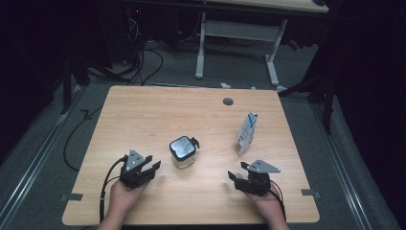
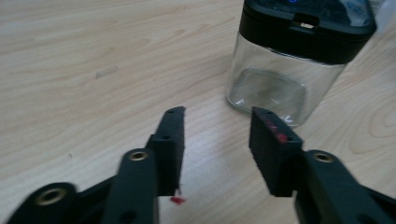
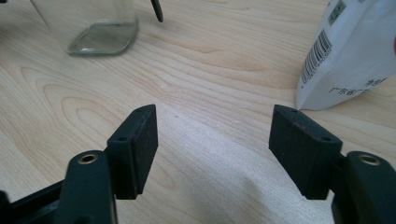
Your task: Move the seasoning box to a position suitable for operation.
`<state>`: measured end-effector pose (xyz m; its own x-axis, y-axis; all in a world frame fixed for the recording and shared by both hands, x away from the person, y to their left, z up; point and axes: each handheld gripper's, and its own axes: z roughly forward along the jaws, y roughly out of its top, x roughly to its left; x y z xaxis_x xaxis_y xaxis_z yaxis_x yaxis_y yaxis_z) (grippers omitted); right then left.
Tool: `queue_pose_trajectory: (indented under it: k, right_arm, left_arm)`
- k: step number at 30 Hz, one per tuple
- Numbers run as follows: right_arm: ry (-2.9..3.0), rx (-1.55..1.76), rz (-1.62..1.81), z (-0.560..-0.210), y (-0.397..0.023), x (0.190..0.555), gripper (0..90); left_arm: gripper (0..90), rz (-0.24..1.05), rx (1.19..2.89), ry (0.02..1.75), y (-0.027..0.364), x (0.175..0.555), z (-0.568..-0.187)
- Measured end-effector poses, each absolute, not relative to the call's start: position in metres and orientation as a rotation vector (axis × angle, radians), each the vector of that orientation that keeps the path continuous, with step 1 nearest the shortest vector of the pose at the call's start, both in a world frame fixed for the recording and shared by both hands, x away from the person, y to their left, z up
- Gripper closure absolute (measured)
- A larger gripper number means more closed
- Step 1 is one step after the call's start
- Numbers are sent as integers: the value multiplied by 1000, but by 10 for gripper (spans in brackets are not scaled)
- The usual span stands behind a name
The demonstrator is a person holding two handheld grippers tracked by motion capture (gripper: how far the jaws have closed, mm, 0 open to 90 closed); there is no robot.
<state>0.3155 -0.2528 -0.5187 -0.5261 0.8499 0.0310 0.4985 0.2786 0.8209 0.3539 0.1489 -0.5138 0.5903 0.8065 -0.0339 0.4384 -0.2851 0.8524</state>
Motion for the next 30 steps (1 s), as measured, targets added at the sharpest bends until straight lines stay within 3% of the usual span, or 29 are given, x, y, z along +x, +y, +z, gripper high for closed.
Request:
queue_pose_trajectory:
  k: [7,10,30]
  right_arm:
    - [2179,1244,1137,-520,-250,318,280]
    - [2192,1241,1145,-520,-250,318,254]
    - [2188,1255,1146,-523,-251,318,347]
  left_arm:
    - [843,498,1876,1027,136,383,-516]
    - [895,522,1871,1015,130,390,-515]
    - [899,490,1862,969,111,407,-510]
